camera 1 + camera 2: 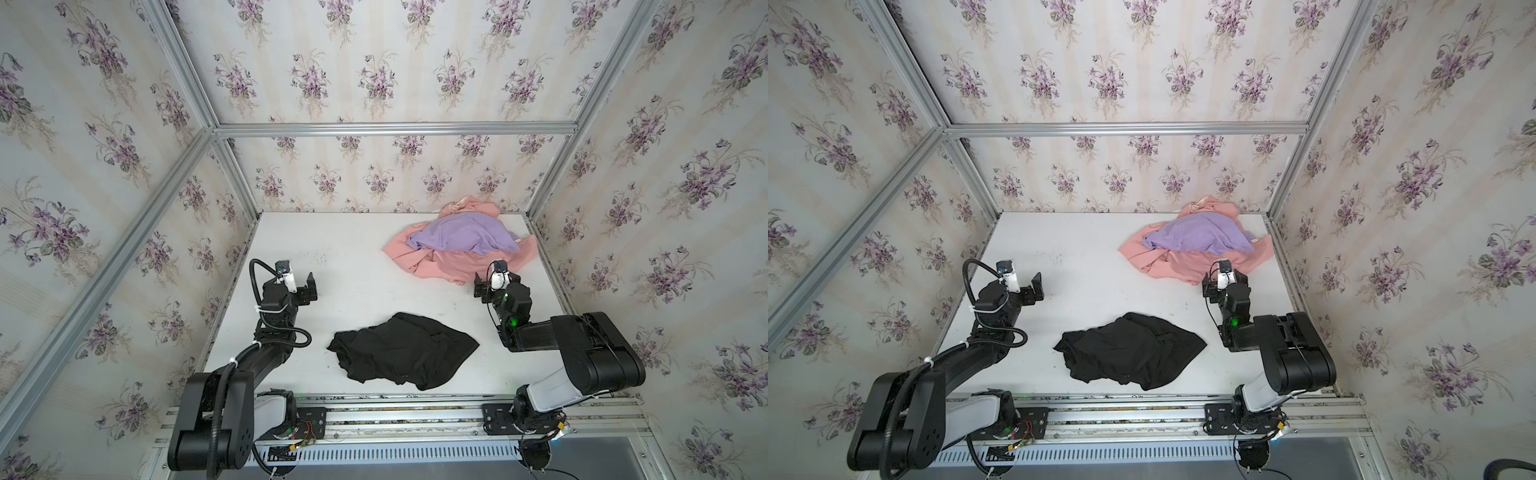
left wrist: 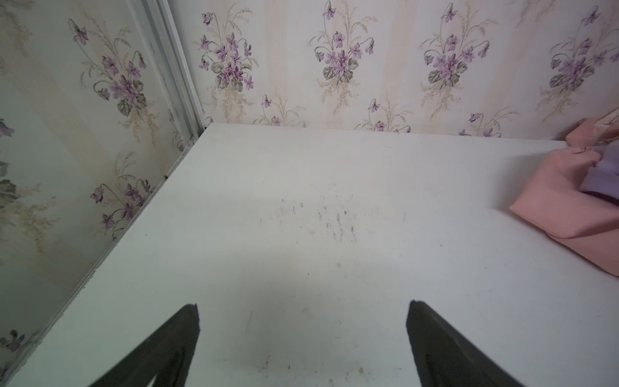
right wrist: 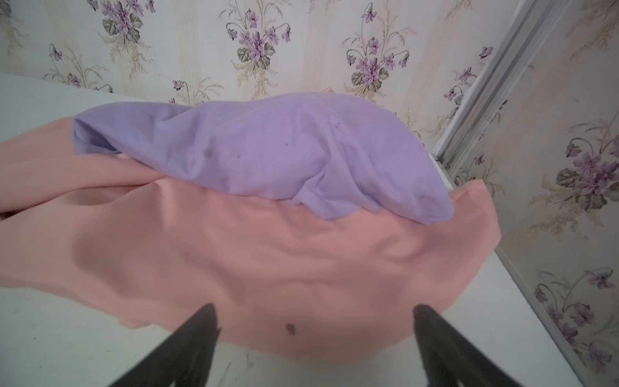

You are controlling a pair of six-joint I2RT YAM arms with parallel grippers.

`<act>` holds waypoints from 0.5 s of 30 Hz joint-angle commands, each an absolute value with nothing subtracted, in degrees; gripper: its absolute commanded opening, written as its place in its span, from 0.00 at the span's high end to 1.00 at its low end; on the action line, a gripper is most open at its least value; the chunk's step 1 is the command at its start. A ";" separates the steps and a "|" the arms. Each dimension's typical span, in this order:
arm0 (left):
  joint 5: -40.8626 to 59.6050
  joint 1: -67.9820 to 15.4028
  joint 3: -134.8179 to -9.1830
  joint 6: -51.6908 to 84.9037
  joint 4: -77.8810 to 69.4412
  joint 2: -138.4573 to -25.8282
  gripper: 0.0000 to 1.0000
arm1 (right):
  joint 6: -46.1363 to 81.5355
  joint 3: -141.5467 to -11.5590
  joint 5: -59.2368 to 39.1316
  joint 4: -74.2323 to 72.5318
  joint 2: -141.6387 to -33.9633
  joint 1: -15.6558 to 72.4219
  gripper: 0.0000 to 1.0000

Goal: Pick out a specific cloth from the pile

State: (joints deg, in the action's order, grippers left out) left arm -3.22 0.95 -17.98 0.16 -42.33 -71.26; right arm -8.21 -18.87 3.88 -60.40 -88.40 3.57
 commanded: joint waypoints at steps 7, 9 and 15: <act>-1.41 0.51 -15.89 0.09 -55.33 -76.58 0.00 | -5.67 -20.92 -0.60 -53.37 -88.07 3.10 0.00; -1.57 0.29 -16.87 0.01 -52.20 -75.97 0.00 | -5.98 -21.67 -1.43 -53.44 -88.86 3.03 0.00; -2.07 0.00 -16.88 -0.20 -52.56 -76.20 0.00 | -3.82 -23.79 -5.74 -49.26 -89.30 0.26 0.00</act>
